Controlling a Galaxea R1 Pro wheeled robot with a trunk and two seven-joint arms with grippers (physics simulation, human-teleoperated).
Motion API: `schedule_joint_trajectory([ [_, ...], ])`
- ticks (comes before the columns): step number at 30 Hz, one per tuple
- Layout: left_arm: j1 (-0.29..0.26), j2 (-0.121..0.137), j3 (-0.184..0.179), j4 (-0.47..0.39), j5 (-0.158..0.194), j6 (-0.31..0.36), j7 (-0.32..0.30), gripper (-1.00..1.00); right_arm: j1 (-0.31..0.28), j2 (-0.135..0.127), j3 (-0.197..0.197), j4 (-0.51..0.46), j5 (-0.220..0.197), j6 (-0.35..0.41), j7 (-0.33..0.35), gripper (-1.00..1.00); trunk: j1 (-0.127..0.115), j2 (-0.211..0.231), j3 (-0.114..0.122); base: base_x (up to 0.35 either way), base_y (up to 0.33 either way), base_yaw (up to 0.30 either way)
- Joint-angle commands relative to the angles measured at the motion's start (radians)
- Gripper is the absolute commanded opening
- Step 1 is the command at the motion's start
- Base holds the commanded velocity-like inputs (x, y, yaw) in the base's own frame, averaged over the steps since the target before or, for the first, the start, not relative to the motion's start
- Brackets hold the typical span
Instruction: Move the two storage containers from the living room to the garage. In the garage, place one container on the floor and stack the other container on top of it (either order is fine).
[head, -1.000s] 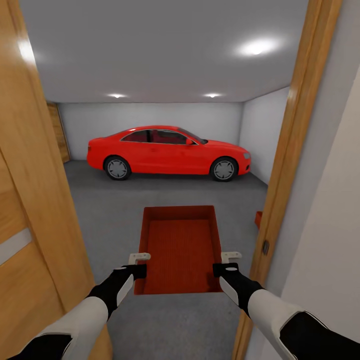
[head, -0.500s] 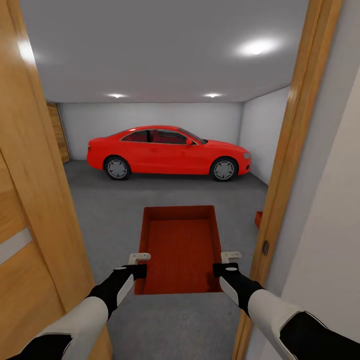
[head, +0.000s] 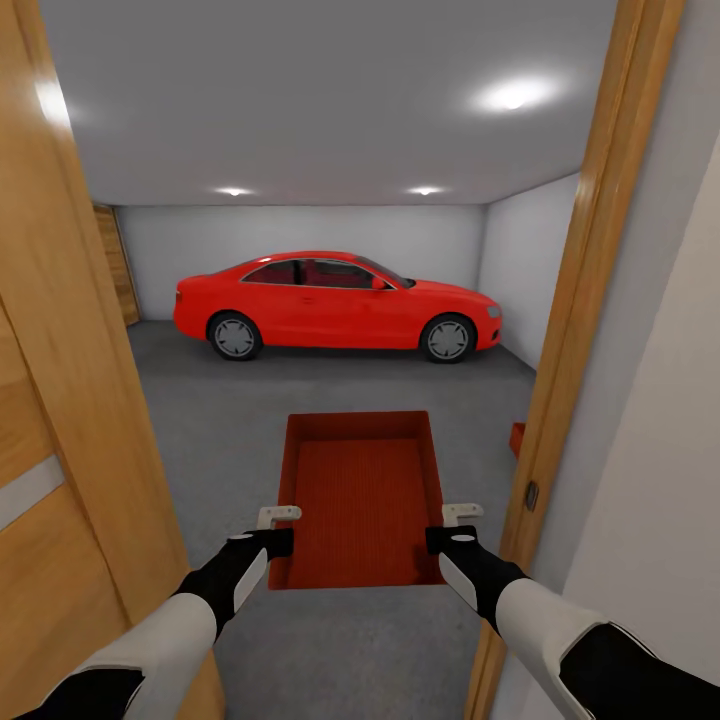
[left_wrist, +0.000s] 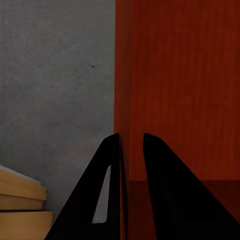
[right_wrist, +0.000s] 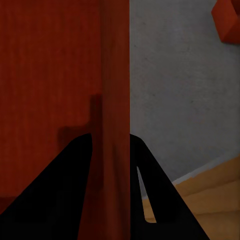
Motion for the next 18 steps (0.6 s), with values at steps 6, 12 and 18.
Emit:
schedule_joint_trajectory([
  [6,-0.001,-0.001,-0.016,-0.005,0.015,-0.008,0.007,-1.00,0.000,0.000,0.031,0.000,-0.038,0.005,0.025,-1.00,0.000,-0.002,-0.002,0.000,0.000,0.000],
  [12,-0.001,-0.001,-0.016,-0.004,0.016,-0.007,0.004,-1.00,0.000,0.000,0.031,0.000,-0.038,0.005,0.025,-1.00,0.000,-0.002,-0.002,0.039,0.142,0.000],
  [18,-0.001,-0.001,-0.016,-0.004,0.015,-0.009,0.005,-1.00,0.000,0.000,0.031,0.000,-0.038,0.005,0.025,-1.00,0.000,-0.002,-0.002,0.018,0.061,0.000],
])
